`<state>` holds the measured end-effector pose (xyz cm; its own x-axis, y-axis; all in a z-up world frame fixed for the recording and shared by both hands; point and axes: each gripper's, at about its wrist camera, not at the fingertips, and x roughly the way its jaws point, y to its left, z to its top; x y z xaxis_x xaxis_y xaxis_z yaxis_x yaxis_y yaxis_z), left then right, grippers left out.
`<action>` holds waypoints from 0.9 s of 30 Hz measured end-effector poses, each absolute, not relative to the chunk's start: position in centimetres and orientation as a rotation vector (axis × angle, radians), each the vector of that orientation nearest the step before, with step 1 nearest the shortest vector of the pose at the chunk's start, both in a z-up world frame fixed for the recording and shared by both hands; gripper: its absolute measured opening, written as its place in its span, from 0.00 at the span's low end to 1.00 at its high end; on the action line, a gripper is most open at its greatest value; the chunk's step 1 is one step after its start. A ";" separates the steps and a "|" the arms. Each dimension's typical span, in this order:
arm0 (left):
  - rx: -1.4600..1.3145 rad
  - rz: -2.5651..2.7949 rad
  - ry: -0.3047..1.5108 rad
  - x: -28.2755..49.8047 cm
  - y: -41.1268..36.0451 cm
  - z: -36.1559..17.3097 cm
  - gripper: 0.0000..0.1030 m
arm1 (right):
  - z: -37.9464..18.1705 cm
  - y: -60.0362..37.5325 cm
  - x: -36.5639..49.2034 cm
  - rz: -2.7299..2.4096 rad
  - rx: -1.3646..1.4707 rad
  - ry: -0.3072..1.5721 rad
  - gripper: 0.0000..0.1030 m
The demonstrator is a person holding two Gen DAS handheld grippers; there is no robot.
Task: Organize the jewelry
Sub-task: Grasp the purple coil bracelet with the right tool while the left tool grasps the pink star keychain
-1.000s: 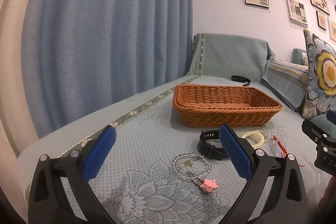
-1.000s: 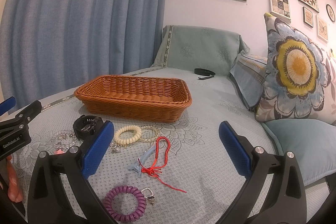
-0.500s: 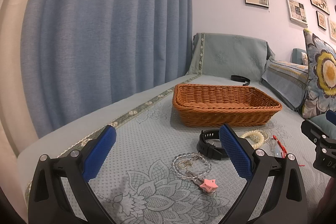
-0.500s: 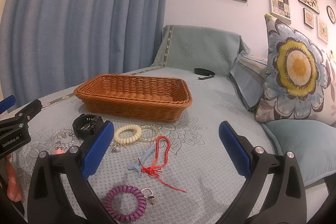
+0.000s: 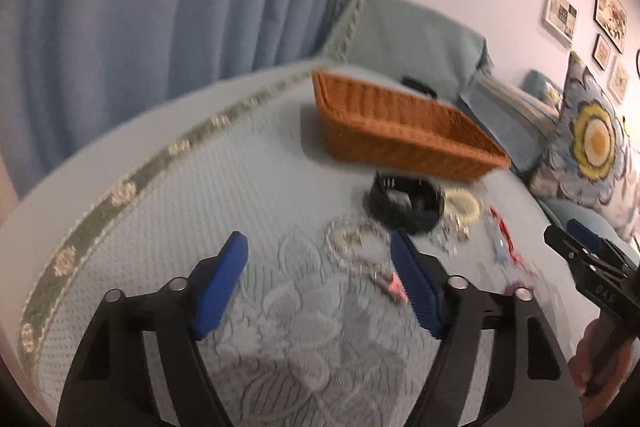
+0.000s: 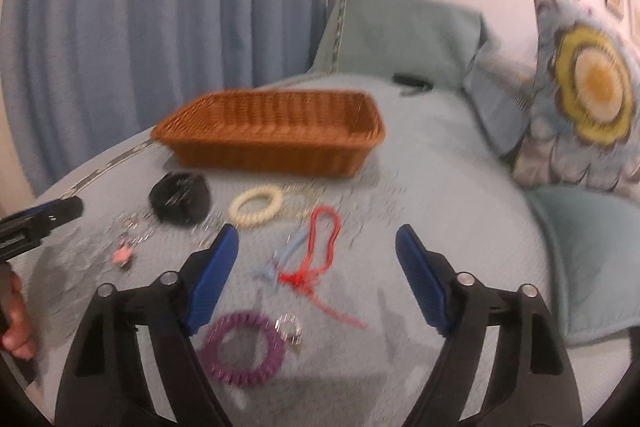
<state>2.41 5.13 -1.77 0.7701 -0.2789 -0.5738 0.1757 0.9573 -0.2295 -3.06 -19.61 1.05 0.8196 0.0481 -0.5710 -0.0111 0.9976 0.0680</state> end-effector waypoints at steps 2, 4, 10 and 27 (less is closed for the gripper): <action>-0.175 -0.286 0.680 2.3 5.0 -2.2 0.59 | 0.6 -20.0 -4.0 0.049 0.081 0.638 0.70; -0.179 -0.325 0.716 2.1 4.6 -2.7 0.56 | 0.2 -20.2 -5.1 0.064 0.088 0.668 0.65; -0.186 -0.404 0.808 2.1 1.9 -3.7 0.51 | -1.0 -20.1 -6.4 0.128 0.129 0.770 0.48; -0.159 -0.341 0.817 2.3 -0.9 -4.7 0.51 | -2.5 -18.5 -5.4 0.215 0.222 0.935 0.33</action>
<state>2.31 -0.93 -4.69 0.6336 -0.3578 -0.6860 0.2366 0.9338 -0.2685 -5.42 -18.47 -2.52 0.5761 0.2779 -0.7687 -0.0864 0.9559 0.2808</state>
